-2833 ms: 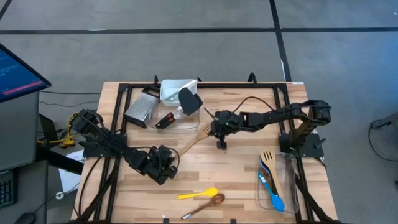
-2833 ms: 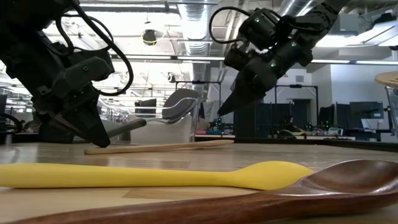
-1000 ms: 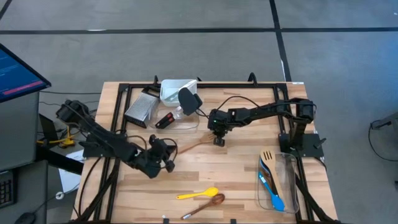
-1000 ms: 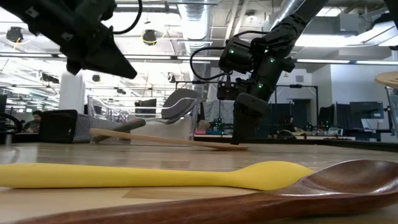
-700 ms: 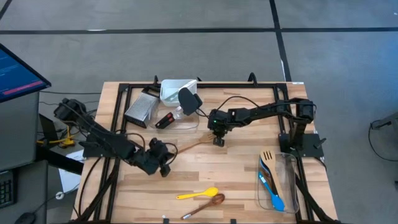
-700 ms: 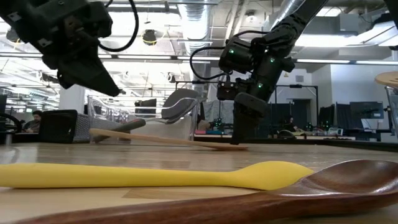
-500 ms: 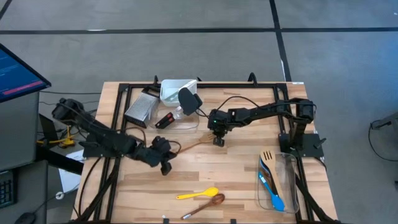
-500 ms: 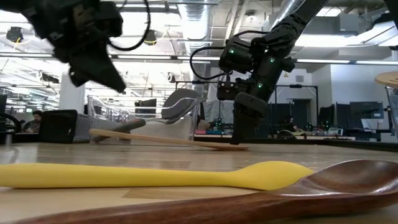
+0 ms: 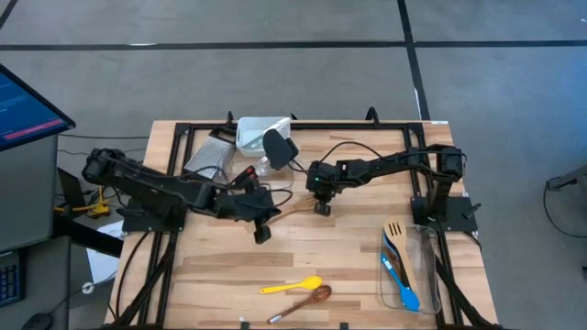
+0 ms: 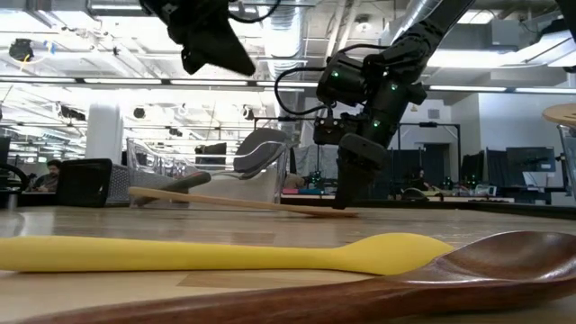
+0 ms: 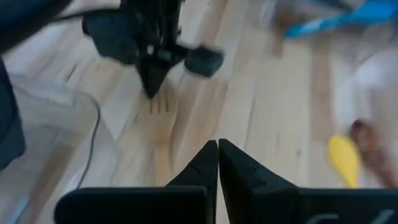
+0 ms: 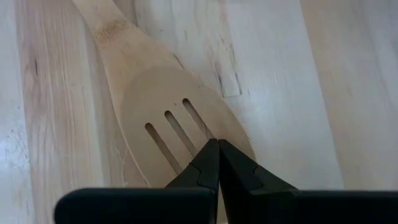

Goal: Pick & Place Kitchen Items
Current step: Put the wooden slotted spatula into the bottom transparent bin

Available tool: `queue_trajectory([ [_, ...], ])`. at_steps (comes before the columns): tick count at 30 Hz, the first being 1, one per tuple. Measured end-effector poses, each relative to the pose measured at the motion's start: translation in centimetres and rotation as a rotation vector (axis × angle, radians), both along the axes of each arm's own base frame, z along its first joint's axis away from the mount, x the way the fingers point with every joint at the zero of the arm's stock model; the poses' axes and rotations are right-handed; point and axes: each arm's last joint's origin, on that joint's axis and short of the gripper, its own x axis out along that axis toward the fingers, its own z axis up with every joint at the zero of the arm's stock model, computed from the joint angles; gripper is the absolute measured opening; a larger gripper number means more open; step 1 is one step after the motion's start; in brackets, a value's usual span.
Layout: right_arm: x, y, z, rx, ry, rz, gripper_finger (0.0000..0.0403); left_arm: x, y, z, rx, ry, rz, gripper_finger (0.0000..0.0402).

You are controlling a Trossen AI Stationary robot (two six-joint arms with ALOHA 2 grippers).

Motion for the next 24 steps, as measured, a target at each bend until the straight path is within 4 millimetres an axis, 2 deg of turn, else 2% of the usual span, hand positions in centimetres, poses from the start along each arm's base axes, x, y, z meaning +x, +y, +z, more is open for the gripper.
queue_trajectory([
  [6,0.0,0.0,0.0,-0.008,-0.006,0.014,0.0,2.3,-0.1,-1.0,0.058,0.252,0.013,0.0001],
  [8,0.1,0.0,0.0,-0.009,-0.011,0.014,0.0,2.5,0.2,-1.4,0.056,0.344,0.032,0.0001],
  [12,0.1,0.0,0.0,-0.009,-0.013,0.014,0.0,2.6,1.3,-2.5,-0.066,0.46,0.08,0.0002],
  [19,0.1,0.0,0.1,-0.01,-0.015,0.015,0.0,2.7,2.5,-3.2,-0.123,0.483,0.085,0.0006],
  [24,0.1,0.0,0.1,-0.015,-0.016,0.023,0.0,2.0,2.6,-4.4,-0.117,0.527,0.091,0.0029],
])
